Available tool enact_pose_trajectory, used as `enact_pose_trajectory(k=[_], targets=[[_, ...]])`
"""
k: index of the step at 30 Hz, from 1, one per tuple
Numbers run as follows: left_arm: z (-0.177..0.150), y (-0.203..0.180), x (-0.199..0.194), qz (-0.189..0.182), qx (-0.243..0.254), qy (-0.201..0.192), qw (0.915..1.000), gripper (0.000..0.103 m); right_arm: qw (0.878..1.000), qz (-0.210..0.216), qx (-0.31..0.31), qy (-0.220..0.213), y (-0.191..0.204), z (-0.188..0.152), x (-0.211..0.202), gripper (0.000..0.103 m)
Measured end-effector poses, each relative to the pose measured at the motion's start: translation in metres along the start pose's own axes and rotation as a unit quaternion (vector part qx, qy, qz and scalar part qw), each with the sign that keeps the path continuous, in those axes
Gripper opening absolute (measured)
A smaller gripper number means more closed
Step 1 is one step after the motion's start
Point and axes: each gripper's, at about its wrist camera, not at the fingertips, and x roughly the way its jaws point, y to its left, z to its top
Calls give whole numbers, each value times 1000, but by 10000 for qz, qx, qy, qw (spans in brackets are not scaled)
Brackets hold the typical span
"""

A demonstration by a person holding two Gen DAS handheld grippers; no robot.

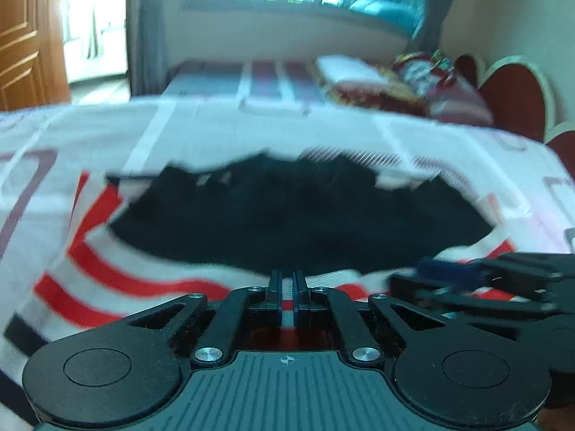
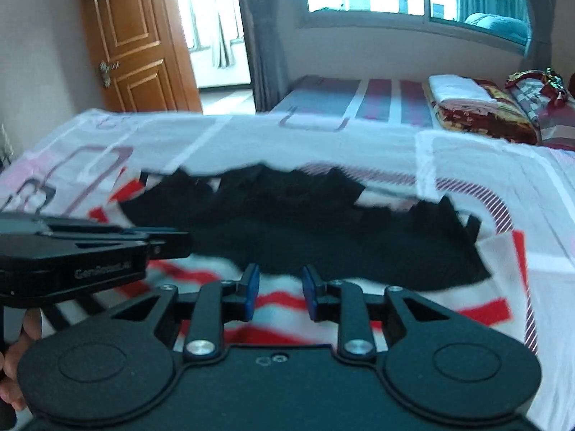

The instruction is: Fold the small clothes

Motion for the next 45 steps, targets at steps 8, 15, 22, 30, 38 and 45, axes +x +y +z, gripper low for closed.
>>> enact_pose_trajectory(k=[8,15,22,30,38,45], targets=[[-8,32,-5,-194,-54,-19,9998,3,9968,-801,-28,49,-17,-19,-4,22],[-12,57,-35,-80,-379,-149,9991,4,9936,-1027,467,67,-21,-15,-12,20],[-24,36,-57,-455,-37,-186,9988,4,9978,-512,365,-221,34,-21,-44,25],[-39,49,-39,-524,-232,145,9983,3,9975,-687,132,75,39,-49,-23,21],[-46,45,-57,-454,-258,156,9985,4,9974,-585,394,161,38,-46,-29,24],[-66,44,-59,-377,-149,280,9988,3,9980,-508,363,70,48,-55,-50,27]])
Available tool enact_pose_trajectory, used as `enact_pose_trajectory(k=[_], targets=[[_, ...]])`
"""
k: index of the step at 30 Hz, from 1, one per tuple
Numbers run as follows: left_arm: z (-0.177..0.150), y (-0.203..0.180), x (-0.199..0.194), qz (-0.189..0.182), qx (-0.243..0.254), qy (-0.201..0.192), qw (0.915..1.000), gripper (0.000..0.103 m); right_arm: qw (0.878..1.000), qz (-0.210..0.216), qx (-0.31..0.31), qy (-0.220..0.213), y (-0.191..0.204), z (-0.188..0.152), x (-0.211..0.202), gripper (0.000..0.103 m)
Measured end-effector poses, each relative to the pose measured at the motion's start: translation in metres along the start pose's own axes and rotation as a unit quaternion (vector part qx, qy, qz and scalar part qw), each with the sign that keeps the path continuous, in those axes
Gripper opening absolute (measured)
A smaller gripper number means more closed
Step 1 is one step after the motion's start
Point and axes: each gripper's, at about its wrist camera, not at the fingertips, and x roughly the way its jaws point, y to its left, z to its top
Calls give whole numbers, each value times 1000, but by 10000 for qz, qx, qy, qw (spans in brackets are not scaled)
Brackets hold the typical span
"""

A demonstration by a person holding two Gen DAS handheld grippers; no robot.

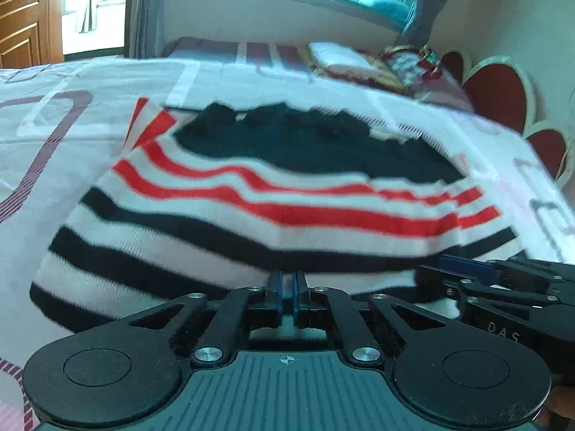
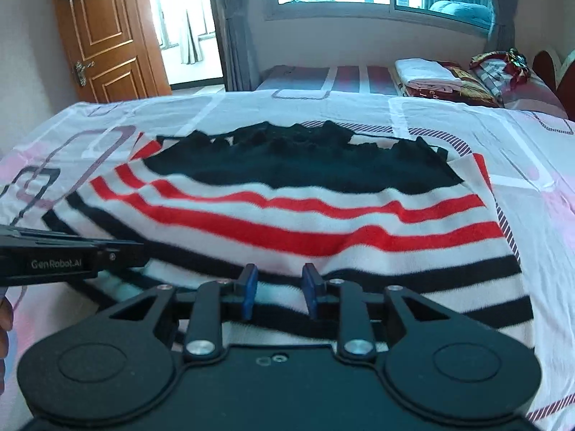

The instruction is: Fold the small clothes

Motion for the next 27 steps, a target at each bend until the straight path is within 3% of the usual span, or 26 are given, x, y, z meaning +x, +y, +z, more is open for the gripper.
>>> enact_pose_trajectory(k=[3,12,17,21,27], targets=[[-4,5,2,-55,-154,-43,9999,3,9995,-132,-170,235,0,-12,11,27],[-7,15,-6,49,-263,-76,9996,3,9996,-213,-160,69,-4,-14,-7,32],[-6,22,-8,51,-353,-70,9993,3,9994,-301,-8,198,-26,-23,-6,31],[-9,31,-8,145,-354,-106,9992,3,9977,-649,-66,198,-37,-23,-11,33],[-9,34,-9,171,-374,-96,9991,3,9972,-712,44,209,-58,-29,-13,30]])
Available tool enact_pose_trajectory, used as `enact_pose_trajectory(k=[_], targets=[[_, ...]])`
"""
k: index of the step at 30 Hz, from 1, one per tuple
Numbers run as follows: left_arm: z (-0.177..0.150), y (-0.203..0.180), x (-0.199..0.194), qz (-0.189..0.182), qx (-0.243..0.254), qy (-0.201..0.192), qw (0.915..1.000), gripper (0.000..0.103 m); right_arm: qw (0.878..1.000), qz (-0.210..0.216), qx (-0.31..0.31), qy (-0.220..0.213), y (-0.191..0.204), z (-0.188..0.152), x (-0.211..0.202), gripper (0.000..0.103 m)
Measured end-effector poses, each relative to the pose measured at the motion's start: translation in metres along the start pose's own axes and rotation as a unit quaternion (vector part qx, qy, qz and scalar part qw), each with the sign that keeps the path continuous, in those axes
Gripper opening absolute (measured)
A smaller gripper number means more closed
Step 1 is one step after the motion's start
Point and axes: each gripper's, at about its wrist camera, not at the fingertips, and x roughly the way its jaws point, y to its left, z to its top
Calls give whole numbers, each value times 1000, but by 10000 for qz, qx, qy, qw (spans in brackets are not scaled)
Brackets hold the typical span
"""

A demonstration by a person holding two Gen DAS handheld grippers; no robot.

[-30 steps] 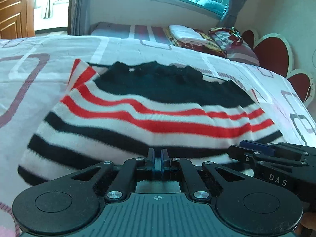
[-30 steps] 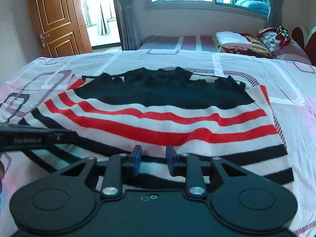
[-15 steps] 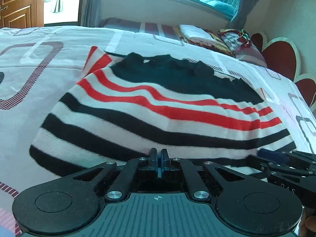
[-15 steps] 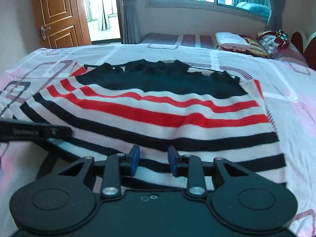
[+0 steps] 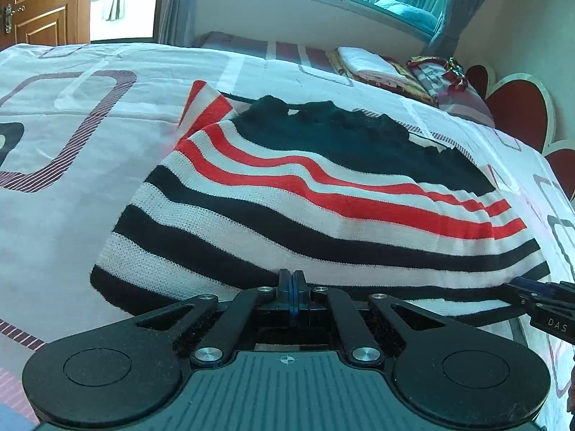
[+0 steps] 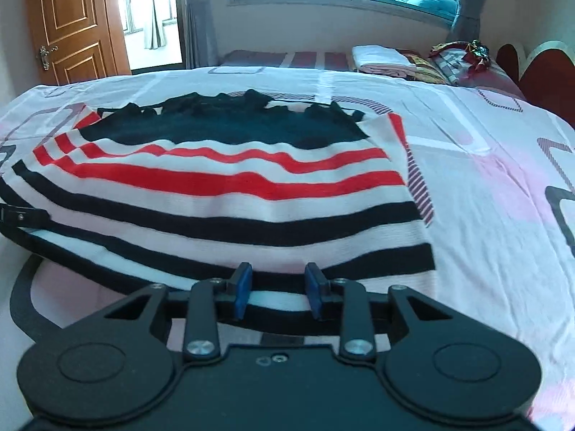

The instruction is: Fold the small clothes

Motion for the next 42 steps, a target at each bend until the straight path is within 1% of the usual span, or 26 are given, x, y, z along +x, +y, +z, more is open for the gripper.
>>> enact_pose_trajectory(k=[9,12,13,15,17,23,27,33,40,42], targets=[[-3,1,-3,46,-71,0,10000,3,9999,-48,125,-45,-5,-4,-2,31],[-1,-1,-6,56,-172,14,9998,4,9999,-37,97,-7,-3,-1,-3,35],[0,-2,-7,67,-176,12,9998,4,10000,-12,83,-12,-2,-1,-4,39],[1,-5,-9,93,-148,-4,9998,4,10000,35,15,-27,2,1,-6,45],[3,-7,-11,105,-117,-44,9999,4,10000,42,-40,-54,5,2,-8,45],[18,-15,-17,126,-39,-212,9997,4,9997,168,-44,-187,11,17,-11,45],[28,-24,-16,161,163,-343,9991,4,9991,285,-13,-314,14,32,-11,46],[47,-29,-4,198,209,-425,9987,4,9984,319,-68,-469,18,55,-5,47],[62,-26,23,364,320,-381,9981,4,9980,329,-202,-493,22,78,14,47],[65,-21,35,440,311,-294,9981,4,9980,353,-190,-495,24,82,21,47]])
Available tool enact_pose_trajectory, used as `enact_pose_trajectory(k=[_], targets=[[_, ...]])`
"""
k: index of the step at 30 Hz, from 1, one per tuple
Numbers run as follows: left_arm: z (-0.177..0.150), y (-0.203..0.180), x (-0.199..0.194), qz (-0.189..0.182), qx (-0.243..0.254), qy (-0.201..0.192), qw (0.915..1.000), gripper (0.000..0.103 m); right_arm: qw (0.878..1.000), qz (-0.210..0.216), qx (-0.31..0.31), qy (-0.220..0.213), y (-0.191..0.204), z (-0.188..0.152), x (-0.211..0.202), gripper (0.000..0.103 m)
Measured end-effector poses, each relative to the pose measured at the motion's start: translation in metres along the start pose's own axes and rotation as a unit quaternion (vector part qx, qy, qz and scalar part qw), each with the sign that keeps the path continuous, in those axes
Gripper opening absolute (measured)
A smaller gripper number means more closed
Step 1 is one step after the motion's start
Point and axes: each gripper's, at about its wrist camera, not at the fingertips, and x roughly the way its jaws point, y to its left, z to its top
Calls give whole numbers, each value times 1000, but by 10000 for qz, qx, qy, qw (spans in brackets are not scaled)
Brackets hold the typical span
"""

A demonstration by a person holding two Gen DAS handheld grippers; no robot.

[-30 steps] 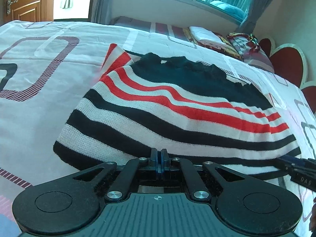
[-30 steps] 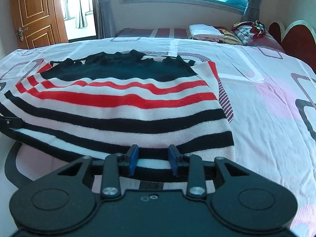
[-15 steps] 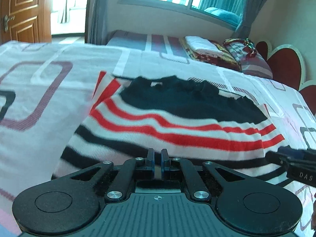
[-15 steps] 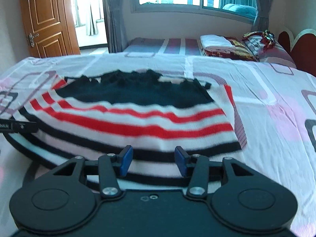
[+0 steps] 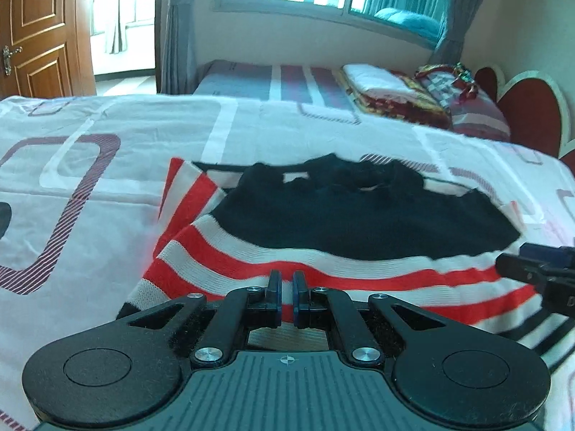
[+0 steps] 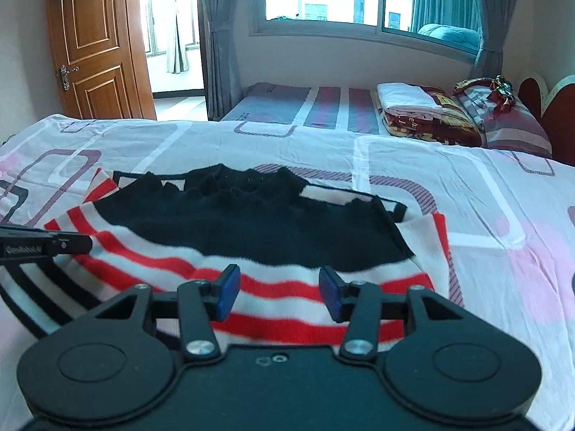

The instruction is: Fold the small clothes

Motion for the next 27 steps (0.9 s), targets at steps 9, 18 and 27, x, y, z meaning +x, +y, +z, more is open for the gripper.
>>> enact_pose_trajectory(k=[9,18,27], targets=[[2,23,25,111,-338,88,9993,3,9991,-149,-2,391,-5,-10,44,50],[5,18,12,163,-332,282,9989,4,9995,33,210,235,-2,-8,28,52],[-10,20,-23,243,-409,312,9984,4,9987,378,291,182,13,-4,8,52]])
